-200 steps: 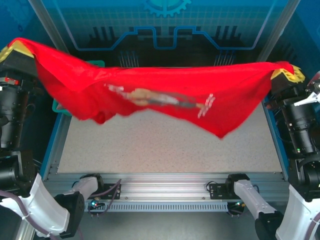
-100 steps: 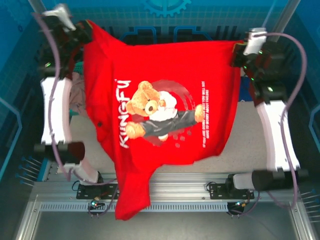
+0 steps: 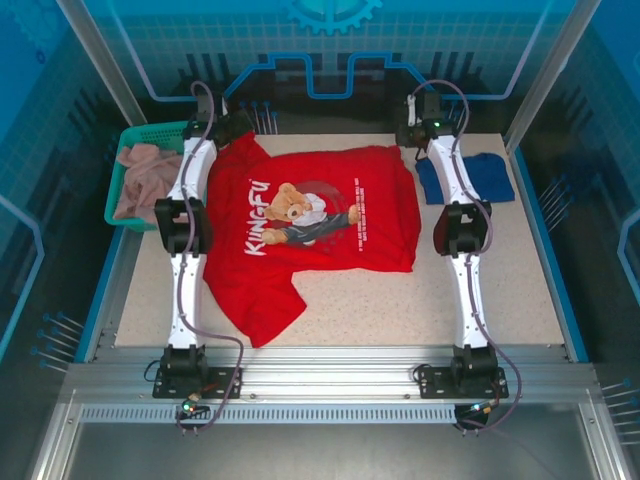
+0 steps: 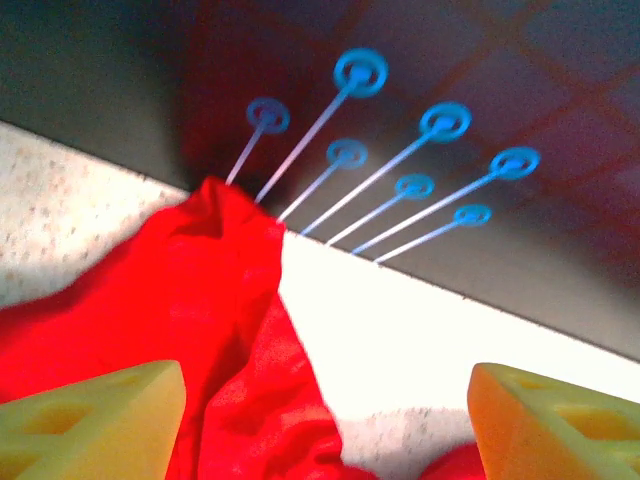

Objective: Fold the inside-out t-shirt

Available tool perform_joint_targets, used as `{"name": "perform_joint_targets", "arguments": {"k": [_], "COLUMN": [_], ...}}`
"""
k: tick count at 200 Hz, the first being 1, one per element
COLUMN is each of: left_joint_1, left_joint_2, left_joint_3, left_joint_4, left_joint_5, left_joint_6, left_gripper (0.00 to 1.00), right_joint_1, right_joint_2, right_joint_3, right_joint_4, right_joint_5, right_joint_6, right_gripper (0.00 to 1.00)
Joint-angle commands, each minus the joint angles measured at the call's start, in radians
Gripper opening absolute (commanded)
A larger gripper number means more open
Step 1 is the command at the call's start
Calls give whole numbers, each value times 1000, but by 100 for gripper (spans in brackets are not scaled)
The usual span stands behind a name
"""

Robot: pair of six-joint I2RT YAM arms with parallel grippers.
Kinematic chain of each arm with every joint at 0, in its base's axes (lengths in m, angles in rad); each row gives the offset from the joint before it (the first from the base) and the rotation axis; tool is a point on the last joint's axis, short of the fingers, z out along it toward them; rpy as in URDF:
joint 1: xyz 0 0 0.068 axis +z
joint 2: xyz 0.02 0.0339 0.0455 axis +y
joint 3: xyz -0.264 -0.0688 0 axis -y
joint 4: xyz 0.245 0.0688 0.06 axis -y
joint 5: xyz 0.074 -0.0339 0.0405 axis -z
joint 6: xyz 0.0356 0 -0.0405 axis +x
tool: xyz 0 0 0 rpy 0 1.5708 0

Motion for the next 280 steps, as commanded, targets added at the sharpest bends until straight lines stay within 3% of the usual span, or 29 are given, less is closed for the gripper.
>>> {"name": "perform_joint_targets", "arguments": {"k": [1, 19, 44, 75, 103, 139, 175, 194, 222, 244, 260, 280], "left_joint_1": [-16, -38, -89, -192, -373, -598, -802, -842, -856, -855, -854, -848], "left_joint_2": [-320, -546, -823, -1128, -1249, -1088, -875, -737, -555, -459, -434, -439], "left_joint_3": [-192, -540, -965, -1461, -1675, -1661, -1560, -1459, -1307, -1221, -1209, -1244], "left_joint_4": [91, 228, 326, 444, 386, 525, 606, 612, 565, 511, 491, 494], "left_joint_5": [13, 68, 128, 150, 92, 88, -36, -24, -103, -166, -180, -147], "left_joint_6": [-56, -129, -212, -279, -162, 74, 423, 519, 585, 593, 592, 569], "left_gripper": [79, 81, 82, 82, 83, 82, 81, 79, 74, 61, 44, 15], "right_joint_1": [60, 114, 186, 263, 270, 270, 244, 217, 201, 177, 158, 135], "right_joint_2": [-290, -640, -967, -1113, -1074, -953, -915, -912, -910, -913, -915, -904], "right_joint_3": [-216, -805, -1323, -1625, -1735, -1720, -1695, -1678, -1627, -1598, -1577, -1540], "right_joint_4": [-210, -26, 45, 93, 177, 255, 217, 215, 185, 158, 123, 78], "right_joint_5": [23, 15, 40, 63, 89, 49, 125, 81, 65, 40, 53, 156], "right_joint_6": [4, 42, 119, 235, 295, 325, 308, 294, 241, 199, 172, 140], "right_gripper": [44, 47, 49, 53, 52, 47, 25, 14, 9, 8, 8, 8]}}
